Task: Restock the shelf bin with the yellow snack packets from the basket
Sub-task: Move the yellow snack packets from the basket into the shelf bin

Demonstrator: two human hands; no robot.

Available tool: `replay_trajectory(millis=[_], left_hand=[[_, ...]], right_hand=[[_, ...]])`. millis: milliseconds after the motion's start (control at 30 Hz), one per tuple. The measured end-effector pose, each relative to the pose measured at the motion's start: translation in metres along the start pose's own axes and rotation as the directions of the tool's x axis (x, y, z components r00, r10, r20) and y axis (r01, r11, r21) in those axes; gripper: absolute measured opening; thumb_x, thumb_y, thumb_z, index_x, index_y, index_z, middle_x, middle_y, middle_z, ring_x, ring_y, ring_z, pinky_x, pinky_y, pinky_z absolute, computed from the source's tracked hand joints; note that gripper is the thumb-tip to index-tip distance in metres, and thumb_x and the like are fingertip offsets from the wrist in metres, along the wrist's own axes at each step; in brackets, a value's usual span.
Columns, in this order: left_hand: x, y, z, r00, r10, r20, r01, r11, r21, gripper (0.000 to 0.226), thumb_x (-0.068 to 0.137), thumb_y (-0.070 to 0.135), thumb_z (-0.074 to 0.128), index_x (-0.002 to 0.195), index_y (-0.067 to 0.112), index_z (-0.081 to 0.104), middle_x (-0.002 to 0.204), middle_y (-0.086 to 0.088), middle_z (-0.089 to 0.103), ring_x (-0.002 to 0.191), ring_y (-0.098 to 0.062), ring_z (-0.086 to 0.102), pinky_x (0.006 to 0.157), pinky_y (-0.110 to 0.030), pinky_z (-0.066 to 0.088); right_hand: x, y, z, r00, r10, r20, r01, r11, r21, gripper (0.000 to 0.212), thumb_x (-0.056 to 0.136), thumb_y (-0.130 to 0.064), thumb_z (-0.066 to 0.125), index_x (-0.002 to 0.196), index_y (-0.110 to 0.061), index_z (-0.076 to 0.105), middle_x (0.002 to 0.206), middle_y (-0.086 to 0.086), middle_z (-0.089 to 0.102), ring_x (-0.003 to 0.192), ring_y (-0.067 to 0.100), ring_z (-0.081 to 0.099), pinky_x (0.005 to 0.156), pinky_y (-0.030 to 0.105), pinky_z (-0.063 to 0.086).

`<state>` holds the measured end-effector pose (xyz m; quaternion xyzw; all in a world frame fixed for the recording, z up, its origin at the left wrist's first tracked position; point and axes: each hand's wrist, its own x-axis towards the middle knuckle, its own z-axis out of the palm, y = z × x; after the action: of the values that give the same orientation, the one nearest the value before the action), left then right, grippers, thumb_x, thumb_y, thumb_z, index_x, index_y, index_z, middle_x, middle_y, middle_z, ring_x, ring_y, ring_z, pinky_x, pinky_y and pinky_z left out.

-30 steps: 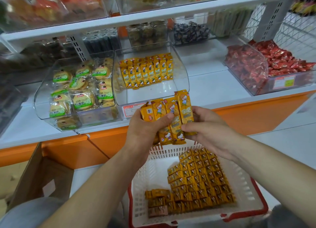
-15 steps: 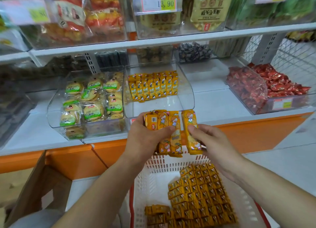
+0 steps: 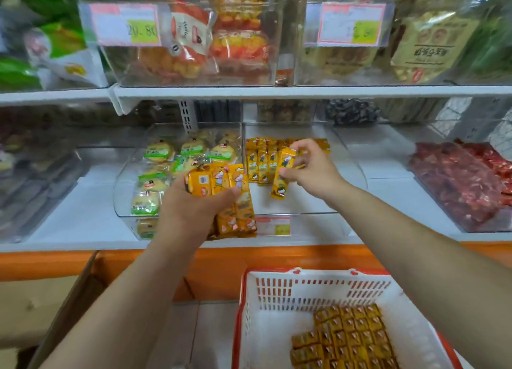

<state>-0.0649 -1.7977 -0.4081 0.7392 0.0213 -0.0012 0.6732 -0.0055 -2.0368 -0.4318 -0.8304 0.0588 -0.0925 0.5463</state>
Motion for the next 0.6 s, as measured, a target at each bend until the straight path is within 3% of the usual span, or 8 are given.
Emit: replay_trajectory(millis=[100,233,300,367,467,600], left_hand=[[0.006,-0.005,-0.007,1.000,0.010,0.000,-0.010,1.000,0.017,0.031,0.072,0.028,0.089,0.095,0.029,0.068,0.083,0.013,0.078,0.072,-0.010,0.077,0.056,-0.029,0.061],[0.017,-0.012,-0.014,1.000,0.014,-0.014,-0.013,0.999,0.043,0.038,0.071,0.027,0.090,0.101,0.029,0.067,0.084,0.014,0.078,0.072,-0.006,0.076,0.057,-0.027,0.061],[0.022,-0.016,-0.018,1.000,0.007,-0.015,-0.006,0.999,0.046,0.040,0.071,0.028,0.090,0.102,0.031,0.065,0.085,0.015,0.077,0.073,-0.006,0.076,0.058,-0.027,0.062],[0.027,-0.019,-0.021,1.000,-0.008,-0.021,0.009,0.999,0.041,0.042,0.070,0.029,0.090,0.103,0.033,0.064,0.086,0.016,0.077,0.075,-0.006,0.076,0.062,-0.032,0.064],[0.032,-0.021,-0.023,0.999,-0.014,-0.043,0.017,0.998,0.059,0.043,0.067,0.033,0.092,0.100,0.035,0.063,0.085,0.020,0.076,0.075,-0.004,0.076,0.064,-0.033,0.064],[0.033,-0.020,-0.018,0.999,-0.026,-0.043,0.029,0.997,0.076,0.042,0.067,0.034,0.092,0.095,0.034,0.061,0.081,0.024,0.074,0.070,0.002,0.073,0.054,-0.021,0.059]], right_hand=[[0.048,0.012,0.031,0.999,0.020,0.026,-0.017,0.991,-0.136,0.053,0.074,-0.008,0.084,0.112,-0.022,0.050,0.084,0.002,0.058,0.078,0.023,0.058,0.071,0.040,0.051],[0.098,0.027,0.063,1.000,-0.005,0.018,0.011,0.920,-0.392,0.063,0.070,-0.013,0.088,0.124,-0.014,0.057,0.112,0.009,0.066,0.104,0.027,0.062,0.090,0.034,0.049],[0.114,0.032,0.074,0.999,-0.033,0.026,0.041,0.883,-0.467,0.066,0.071,-0.016,0.088,0.129,-0.014,0.058,0.120,0.011,0.067,0.110,0.029,0.062,0.091,0.032,0.048],[0.123,0.036,0.082,0.996,-0.077,0.054,0.094,0.804,-0.587,0.061,0.073,-0.024,0.086,0.128,-0.018,0.059,0.119,0.011,0.068,0.108,0.030,0.063,0.087,0.034,0.050],[0.126,0.041,0.088,0.982,-0.177,0.071,0.163,0.592,-0.789,0.060,0.076,-0.038,0.082,0.125,-0.022,0.052,0.118,0.013,0.065,0.107,0.036,0.063,0.080,0.042,0.053],[0.121,0.038,0.084,0.980,-0.197,0.011,0.120,0.554,-0.824,0.073,0.074,-0.045,0.081,0.130,-0.018,0.043,0.125,0.015,0.056,0.107,0.041,0.062,0.077,0.046,0.053]])
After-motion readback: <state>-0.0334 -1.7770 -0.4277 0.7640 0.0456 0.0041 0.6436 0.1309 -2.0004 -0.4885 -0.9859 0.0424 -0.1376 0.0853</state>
